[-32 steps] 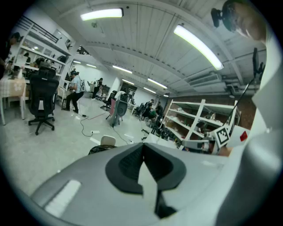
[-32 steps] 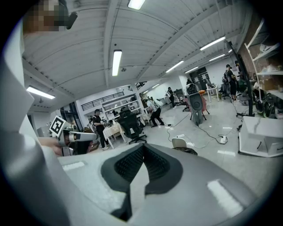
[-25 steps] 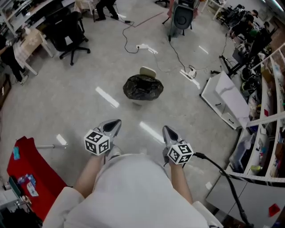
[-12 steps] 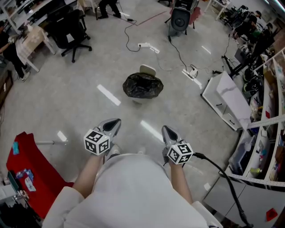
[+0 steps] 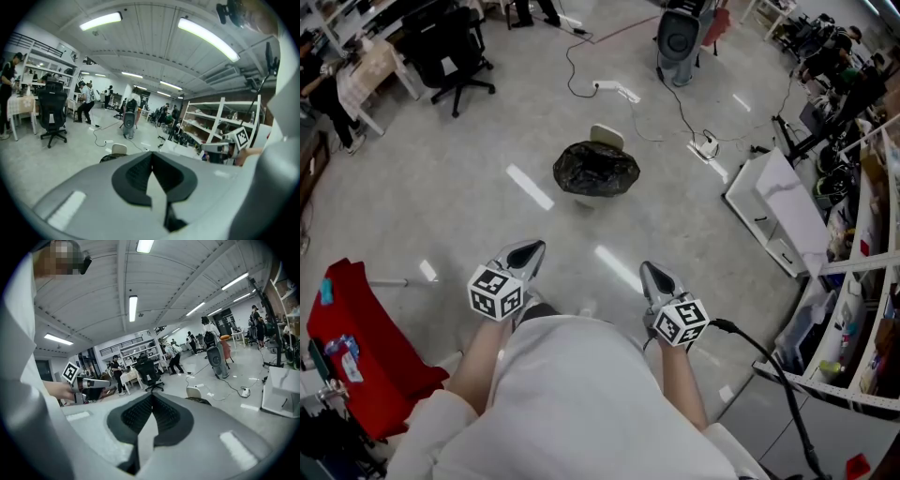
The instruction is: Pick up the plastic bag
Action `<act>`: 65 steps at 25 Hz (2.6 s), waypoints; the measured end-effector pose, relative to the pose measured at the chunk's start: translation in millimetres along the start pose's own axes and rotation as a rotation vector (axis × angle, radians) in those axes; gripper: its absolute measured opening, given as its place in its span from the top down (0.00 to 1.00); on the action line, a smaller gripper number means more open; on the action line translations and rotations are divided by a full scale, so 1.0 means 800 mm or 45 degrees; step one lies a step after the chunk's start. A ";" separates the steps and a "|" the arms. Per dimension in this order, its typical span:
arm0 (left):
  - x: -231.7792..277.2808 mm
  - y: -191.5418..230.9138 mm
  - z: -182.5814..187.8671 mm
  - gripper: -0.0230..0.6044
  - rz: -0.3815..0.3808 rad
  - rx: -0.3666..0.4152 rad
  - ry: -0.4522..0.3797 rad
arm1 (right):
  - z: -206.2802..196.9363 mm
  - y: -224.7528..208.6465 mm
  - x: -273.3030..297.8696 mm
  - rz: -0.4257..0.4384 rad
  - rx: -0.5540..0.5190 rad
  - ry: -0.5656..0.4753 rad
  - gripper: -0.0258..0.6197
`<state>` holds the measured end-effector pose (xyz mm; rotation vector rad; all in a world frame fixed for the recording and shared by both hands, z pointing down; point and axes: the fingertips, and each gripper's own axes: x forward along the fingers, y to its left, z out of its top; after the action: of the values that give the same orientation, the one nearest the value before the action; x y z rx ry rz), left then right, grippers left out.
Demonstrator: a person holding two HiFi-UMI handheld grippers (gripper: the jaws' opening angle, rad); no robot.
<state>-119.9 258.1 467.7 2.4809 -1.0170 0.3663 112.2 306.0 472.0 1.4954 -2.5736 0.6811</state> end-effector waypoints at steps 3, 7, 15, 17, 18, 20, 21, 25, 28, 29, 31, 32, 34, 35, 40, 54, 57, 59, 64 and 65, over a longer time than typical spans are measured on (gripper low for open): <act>0.002 -0.007 -0.005 0.96 0.011 -0.007 0.001 | -0.004 -0.009 -0.004 0.005 -0.004 0.009 0.96; 0.005 -0.007 -0.006 0.96 0.019 -0.027 0.005 | -0.003 -0.013 -0.001 0.003 0.007 0.010 0.96; 0.032 0.025 0.014 0.96 0.003 -0.026 -0.002 | 0.003 -0.026 0.022 -0.029 0.015 0.016 0.96; 0.040 0.038 0.021 0.96 -0.009 -0.015 0.005 | 0.008 -0.032 0.033 -0.049 0.018 0.018 0.96; 0.045 0.045 0.025 0.96 -0.016 -0.006 0.010 | 0.011 -0.034 0.039 -0.059 0.019 0.019 0.96; 0.055 0.062 0.033 0.96 -0.027 0.013 0.020 | 0.015 -0.040 0.054 -0.076 0.019 0.026 0.96; 0.060 0.072 0.037 0.96 -0.032 0.019 0.026 | 0.017 -0.044 0.063 -0.086 0.021 0.030 0.96; 0.078 0.120 0.056 0.96 -0.054 0.026 0.041 | 0.029 -0.053 0.109 -0.128 0.037 0.049 0.96; 0.092 0.157 0.074 0.96 -0.077 0.054 0.058 | 0.043 -0.055 0.148 -0.152 0.041 0.050 0.96; 0.096 0.168 0.081 0.96 -0.087 0.069 0.064 | 0.048 -0.054 0.161 -0.159 0.038 0.050 0.96; 0.105 0.191 0.093 0.96 -0.107 0.098 0.075 | 0.059 -0.054 0.187 -0.173 0.029 0.049 0.96; 0.109 0.203 0.098 0.96 -0.117 0.112 0.081 | 0.064 -0.053 0.199 -0.183 0.022 0.049 0.96; 0.117 0.226 0.107 0.96 -0.135 0.137 0.095 | 0.073 -0.053 0.222 -0.203 0.008 0.049 0.96; 0.121 0.237 0.111 0.96 -0.143 0.146 0.101 | 0.076 -0.053 0.233 -0.214 0.004 0.050 0.96; 0.139 0.283 0.126 0.96 -0.180 0.163 0.125 | 0.086 -0.059 0.273 -0.273 0.008 0.063 0.96; 0.197 0.321 0.140 0.96 -0.210 0.129 0.163 | 0.096 -0.100 0.333 -0.274 0.020 0.146 0.96; 0.214 0.322 0.145 0.96 -0.185 0.124 0.169 | 0.101 -0.125 0.345 -0.250 0.029 0.149 0.96; 0.227 0.324 0.147 0.96 -0.157 0.111 0.175 | 0.108 -0.143 0.354 -0.229 0.033 0.151 0.96; 0.272 0.319 0.160 0.96 -0.098 0.075 0.180 | 0.128 -0.201 0.375 -0.168 0.026 0.175 0.96; 0.283 0.318 0.162 0.96 -0.089 0.070 0.182 | 0.130 -0.214 0.379 -0.158 0.026 0.180 0.96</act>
<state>-133.9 -102.2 517.8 2.4908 -0.8714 0.5474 114.9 -53.4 523.9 1.5382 -2.3562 0.7699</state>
